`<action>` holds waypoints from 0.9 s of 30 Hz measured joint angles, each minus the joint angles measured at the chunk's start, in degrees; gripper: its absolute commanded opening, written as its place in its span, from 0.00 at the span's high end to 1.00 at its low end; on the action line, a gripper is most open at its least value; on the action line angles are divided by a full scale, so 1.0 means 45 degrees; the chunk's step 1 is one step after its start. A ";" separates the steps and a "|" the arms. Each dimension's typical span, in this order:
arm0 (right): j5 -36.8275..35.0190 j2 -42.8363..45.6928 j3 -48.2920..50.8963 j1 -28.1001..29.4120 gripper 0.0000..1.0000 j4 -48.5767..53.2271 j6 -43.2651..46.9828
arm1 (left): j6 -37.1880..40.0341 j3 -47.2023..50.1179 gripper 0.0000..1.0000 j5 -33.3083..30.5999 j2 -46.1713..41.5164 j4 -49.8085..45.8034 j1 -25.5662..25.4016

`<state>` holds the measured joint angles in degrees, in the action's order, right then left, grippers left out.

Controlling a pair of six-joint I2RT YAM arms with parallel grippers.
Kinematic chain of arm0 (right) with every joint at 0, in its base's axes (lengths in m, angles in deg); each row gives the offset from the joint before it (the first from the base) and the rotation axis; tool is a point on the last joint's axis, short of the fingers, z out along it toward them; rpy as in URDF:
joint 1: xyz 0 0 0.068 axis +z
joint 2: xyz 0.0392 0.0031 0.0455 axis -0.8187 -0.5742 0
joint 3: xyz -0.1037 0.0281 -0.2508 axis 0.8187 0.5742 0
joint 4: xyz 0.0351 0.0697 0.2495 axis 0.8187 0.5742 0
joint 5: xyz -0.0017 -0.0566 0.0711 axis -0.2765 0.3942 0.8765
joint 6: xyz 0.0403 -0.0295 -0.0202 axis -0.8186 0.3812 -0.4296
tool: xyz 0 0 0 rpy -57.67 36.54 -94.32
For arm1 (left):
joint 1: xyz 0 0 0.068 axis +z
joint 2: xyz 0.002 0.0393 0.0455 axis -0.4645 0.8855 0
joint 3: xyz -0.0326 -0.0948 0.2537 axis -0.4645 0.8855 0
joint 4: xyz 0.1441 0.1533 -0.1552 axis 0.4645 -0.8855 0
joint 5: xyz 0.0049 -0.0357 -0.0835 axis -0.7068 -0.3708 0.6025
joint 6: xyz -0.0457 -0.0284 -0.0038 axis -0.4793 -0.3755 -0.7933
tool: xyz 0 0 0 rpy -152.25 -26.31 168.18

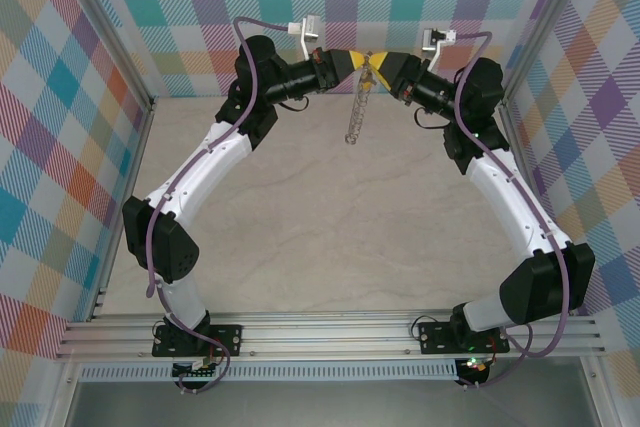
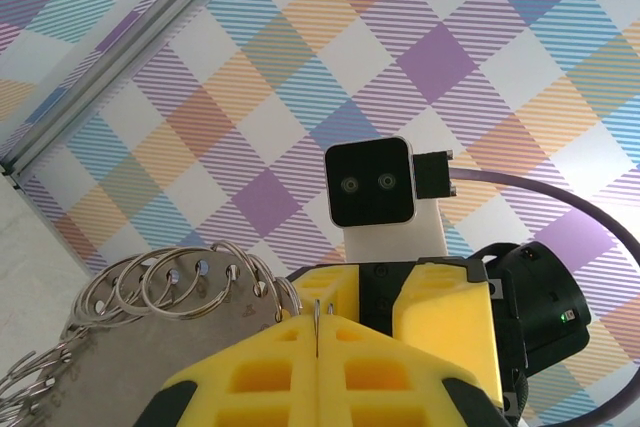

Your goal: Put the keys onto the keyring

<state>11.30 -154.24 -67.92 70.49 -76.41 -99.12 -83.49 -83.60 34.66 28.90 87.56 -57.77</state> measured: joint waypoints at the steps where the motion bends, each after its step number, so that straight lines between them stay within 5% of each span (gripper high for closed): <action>1: 0.0000 0.0000 0.0000 0.0005 0.71 0.0000 0.0000 | 0.0000 0.0000 1.00 -0.0005 0.0000 0.0000 0.0000; 15: 0.0005 -0.0243 -0.0238 0.0058 0.82 0.0107 0.0010 | -0.0034 0.0015 1.00 -0.0223 -0.0015 0.0053 0.0015; 21: 0.0010 -0.0369 -0.0476 0.0117 0.72 0.0214 0.0019 | -0.0034 0.0063 1.00 -0.0325 -0.0078 0.0112 0.0034; 27: 0.0005 -0.0413 -0.0549 0.0146 0.73 0.0219 0.0049 | -0.0034 0.0068 1.00 -0.0369 -0.0078 0.0126 0.0044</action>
<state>11.32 -156.10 -70.39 71.14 -75.43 -98.90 -83.65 -83.29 33.00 28.55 88.12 -57.57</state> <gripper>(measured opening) 0.277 0.050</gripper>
